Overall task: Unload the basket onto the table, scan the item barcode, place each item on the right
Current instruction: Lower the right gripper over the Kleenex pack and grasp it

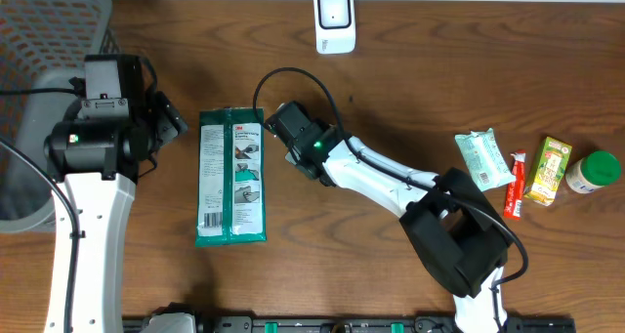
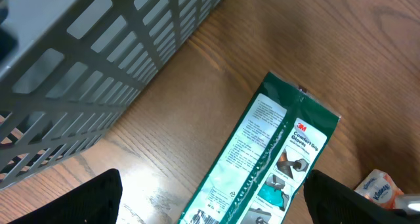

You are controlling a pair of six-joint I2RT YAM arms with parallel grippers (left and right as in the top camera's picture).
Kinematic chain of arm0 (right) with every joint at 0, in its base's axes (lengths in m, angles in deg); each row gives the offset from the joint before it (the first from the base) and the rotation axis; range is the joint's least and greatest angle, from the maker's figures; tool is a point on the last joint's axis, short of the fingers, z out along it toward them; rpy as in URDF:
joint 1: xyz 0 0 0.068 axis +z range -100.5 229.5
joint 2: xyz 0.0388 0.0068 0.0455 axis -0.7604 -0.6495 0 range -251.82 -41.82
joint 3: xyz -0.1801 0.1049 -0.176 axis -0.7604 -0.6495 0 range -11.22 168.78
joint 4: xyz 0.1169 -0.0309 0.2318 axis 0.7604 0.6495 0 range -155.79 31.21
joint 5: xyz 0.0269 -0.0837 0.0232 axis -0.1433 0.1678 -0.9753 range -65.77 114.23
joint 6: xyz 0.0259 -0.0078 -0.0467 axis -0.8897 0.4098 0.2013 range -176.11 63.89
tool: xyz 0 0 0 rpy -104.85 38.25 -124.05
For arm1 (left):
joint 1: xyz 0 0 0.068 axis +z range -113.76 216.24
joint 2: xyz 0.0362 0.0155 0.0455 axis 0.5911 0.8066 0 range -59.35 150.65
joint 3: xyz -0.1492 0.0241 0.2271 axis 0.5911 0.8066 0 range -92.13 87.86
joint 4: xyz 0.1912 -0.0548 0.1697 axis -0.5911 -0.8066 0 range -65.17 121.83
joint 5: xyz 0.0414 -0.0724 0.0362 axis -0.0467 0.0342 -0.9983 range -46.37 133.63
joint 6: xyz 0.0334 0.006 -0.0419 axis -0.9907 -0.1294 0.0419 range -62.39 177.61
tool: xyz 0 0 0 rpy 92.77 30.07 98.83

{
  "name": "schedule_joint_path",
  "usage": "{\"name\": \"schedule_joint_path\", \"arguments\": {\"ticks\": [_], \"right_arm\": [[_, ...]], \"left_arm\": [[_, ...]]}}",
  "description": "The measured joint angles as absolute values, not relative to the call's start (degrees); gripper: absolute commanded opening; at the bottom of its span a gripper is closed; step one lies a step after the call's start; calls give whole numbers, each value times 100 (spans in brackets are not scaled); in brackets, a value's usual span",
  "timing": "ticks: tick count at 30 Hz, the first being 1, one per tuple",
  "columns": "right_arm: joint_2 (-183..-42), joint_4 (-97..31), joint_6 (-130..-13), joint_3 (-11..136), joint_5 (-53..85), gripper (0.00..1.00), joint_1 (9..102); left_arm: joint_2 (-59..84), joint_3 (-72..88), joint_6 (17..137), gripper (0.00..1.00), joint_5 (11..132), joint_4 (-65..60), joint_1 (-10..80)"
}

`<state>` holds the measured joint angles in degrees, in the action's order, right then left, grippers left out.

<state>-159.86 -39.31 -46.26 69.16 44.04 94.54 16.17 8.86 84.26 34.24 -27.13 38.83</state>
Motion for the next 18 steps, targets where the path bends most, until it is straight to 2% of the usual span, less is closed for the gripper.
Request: {"name": "schedule_joint_path", "arguments": {"ticks": [4,9,13,18], "right_arm": [[-16152,-3837,-4556,6919,4415,21,9454],[-16233,-3719,-4552,6962,4448,10,9451],[-16231,-3702,-4626,6969,4444,22,9451],[-16233,-3686,-4663,6969,4332,33,9454]], "left_arm": [[1617,886,8426,89,3424,-2713,3883],[1617,886,8429,89,3424,-2713,3883],[1617,886,8426,89,3424,-2713,3883],[1617,886,8426,89,3424,-2713,3883]]}}
